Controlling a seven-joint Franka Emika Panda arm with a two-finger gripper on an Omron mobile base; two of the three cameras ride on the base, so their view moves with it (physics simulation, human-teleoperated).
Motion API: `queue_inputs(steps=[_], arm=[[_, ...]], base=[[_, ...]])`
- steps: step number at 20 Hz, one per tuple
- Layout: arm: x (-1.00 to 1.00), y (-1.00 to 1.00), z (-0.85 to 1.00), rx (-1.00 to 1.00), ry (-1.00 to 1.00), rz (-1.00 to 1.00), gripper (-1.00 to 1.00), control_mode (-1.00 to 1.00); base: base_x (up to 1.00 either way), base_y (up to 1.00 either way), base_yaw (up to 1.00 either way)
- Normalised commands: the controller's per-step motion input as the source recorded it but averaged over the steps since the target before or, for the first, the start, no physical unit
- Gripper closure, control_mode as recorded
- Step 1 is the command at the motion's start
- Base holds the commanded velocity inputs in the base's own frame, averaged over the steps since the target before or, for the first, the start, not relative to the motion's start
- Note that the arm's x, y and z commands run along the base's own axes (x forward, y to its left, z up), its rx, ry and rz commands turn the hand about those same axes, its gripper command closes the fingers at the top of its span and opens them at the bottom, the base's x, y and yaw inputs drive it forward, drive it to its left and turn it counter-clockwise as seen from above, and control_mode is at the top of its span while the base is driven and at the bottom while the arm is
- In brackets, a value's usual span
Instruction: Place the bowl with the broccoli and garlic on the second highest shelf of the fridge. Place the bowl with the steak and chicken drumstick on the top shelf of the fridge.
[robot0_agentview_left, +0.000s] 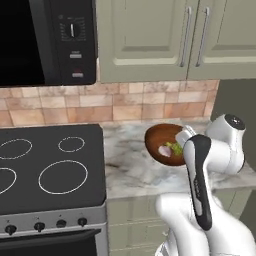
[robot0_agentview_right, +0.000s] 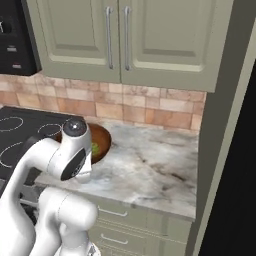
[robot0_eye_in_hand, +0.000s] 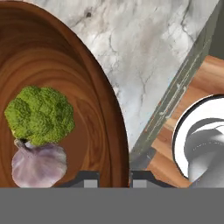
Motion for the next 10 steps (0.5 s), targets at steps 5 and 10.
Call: queue_inputs(steps=[5, 10], arm=[[0.00, 0.00, 0.00, 0.00, 0.00, 0.00, 1.00, 1.00], [0.00, 0.00, 0.00, 0.00, 0.00, 0.00, 1.00, 1.00]], base=[[-1.00, 0.12, -0.09], [-1.00, -0.01, -0.14]])
